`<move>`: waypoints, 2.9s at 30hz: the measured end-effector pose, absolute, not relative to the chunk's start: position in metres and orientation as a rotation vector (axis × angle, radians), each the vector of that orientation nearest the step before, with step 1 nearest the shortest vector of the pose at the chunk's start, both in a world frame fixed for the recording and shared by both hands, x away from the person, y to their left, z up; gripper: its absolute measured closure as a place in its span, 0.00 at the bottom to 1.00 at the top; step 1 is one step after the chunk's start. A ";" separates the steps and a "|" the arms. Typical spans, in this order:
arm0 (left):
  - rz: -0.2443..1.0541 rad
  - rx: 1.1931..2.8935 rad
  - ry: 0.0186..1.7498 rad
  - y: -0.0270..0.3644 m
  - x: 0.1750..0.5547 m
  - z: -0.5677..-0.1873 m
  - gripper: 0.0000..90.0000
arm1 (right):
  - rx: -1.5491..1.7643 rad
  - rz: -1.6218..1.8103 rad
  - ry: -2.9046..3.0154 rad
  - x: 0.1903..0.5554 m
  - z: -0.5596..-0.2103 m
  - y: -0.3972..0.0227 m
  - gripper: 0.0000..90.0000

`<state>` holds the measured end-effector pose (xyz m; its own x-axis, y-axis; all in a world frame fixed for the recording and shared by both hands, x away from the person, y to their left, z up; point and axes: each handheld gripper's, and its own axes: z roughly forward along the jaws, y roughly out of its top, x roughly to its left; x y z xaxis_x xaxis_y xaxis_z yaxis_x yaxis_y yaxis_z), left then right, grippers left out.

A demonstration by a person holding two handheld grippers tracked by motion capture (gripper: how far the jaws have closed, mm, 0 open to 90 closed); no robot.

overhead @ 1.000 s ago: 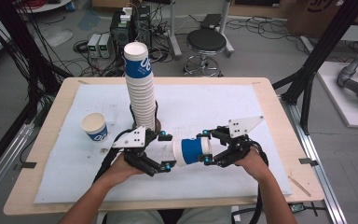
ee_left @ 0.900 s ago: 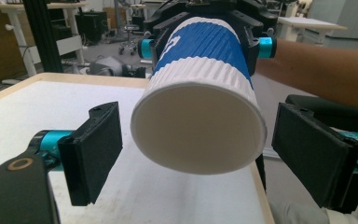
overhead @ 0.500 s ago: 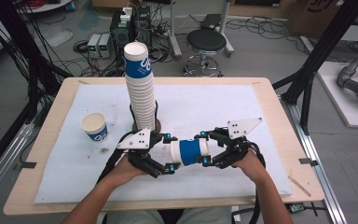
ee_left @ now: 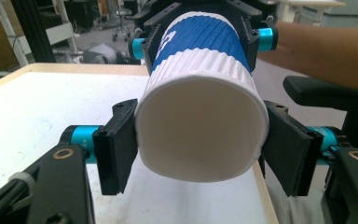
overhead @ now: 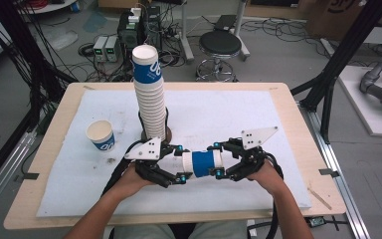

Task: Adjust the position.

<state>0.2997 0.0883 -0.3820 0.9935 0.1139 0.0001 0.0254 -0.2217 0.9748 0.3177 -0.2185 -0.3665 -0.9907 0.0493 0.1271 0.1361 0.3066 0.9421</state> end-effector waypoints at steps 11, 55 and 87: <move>0.108 1.935 0.130 0.089 0.304 -0.374 0.38 | -0.298 -1.742 -2.549 0.316 -0.364 -0.217 0.16; 0.166 2.284 0.041 0.057 0.306 -0.340 0.39 | 0.034 -0.977 -3.124 0.313 -0.350 -0.145 0.36; 0.320 1.655 0.408 0.141 0.305 -0.366 0.20 | -0.591 -1.695 -2.839 0.325 -0.377 -0.238 0.35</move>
<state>0.3051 0.1406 -0.3659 0.8961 0.4431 -0.0268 0.0786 -0.0989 0.9920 0.3252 -0.2381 -0.3774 -0.9154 0.4026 -0.0068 0.1851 0.4356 0.8809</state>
